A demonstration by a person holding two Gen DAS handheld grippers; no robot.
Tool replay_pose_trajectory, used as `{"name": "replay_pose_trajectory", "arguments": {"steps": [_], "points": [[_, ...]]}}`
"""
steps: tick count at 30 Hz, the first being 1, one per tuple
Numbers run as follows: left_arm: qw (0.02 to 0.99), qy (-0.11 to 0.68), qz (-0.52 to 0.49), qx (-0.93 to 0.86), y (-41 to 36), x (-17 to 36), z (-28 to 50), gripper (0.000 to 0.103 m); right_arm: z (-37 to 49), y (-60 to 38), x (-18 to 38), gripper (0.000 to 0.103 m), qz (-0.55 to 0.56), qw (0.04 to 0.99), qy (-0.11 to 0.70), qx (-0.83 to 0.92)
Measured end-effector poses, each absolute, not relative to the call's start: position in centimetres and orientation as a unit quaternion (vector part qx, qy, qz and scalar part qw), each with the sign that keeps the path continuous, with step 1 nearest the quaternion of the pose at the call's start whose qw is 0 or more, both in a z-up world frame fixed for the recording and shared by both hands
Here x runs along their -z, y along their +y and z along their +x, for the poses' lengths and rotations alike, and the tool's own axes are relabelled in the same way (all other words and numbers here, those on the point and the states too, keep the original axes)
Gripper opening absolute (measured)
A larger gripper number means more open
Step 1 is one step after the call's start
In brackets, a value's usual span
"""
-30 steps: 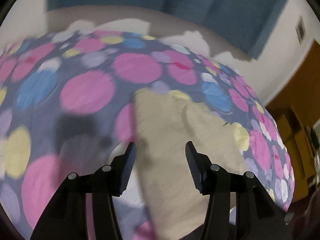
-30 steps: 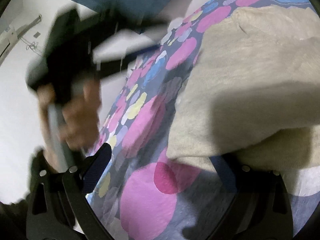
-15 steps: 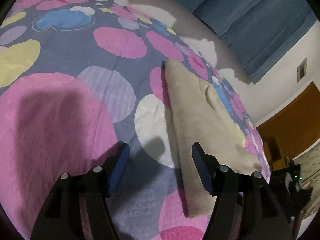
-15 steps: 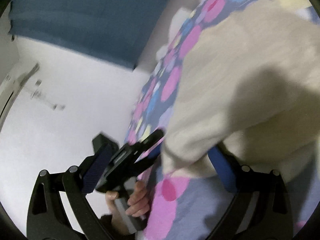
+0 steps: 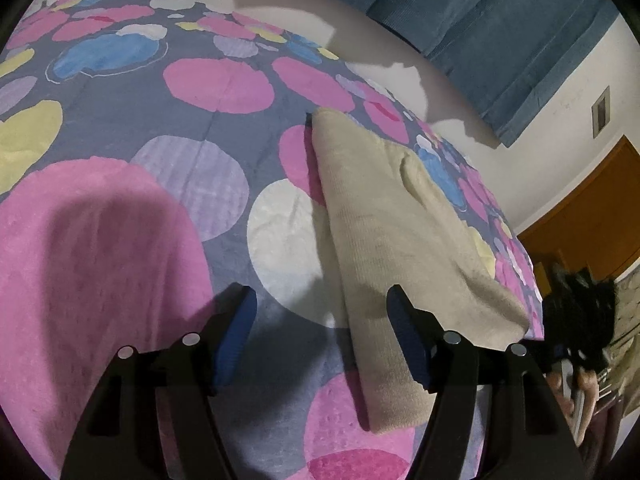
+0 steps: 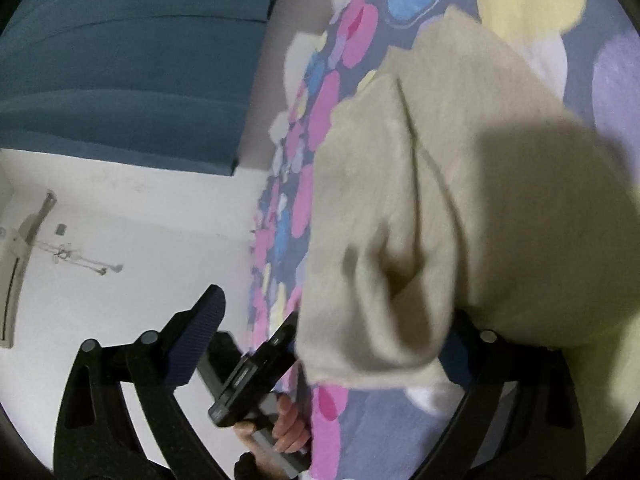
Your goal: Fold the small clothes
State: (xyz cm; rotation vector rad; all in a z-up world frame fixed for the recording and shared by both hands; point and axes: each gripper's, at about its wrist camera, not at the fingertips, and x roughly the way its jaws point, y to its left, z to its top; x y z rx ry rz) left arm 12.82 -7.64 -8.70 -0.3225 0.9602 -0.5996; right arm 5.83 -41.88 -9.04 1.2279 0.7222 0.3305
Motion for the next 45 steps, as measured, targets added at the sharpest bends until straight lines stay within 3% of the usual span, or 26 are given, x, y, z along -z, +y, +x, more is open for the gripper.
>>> {"name": "replay_pose_trajectory", "arguments": {"steps": [5, 16, 34, 37, 39, 45], "points": [[0.832, 0.453, -0.149, 0.283, -7.7, 8.7, 12.8, 0.068, 9.2, -42.6, 9.4, 0.073, 0.548, 0.73, 0.375, -0.16], [0.832, 0.455, -0.149, 0.282, -8.1, 8.7, 12.8, 0.072, 10.9, -40.3, 8.3, 0.073, 0.489, 0.678, 0.509, -0.206], [0.832, 0.455, -0.145, 0.282, -8.3, 8.8, 12.7, 0.073, 19.8, -45.2, 11.0, 0.072, 0.56, 0.699, 0.399, -0.197], [0.833, 0.454, -0.144, 0.282, -8.4, 8.7, 12.6, 0.073, 20.7, -44.6, 10.9, 0.046, 0.527, 0.709, 0.427, -0.193], [0.834, 0.453, -0.143, 0.282, -8.5, 8.7, 12.5, 0.073, 20.9, -44.4, 11.0, 0.012, 0.502, 0.717, 0.45, -0.178], [0.829, 0.44, -0.135, 0.318, -9.3, 8.2, 11.7, 0.074, 19.4, -46.3, 7.8, 0.008, 0.455, 0.77, 0.42, -0.155]]}}
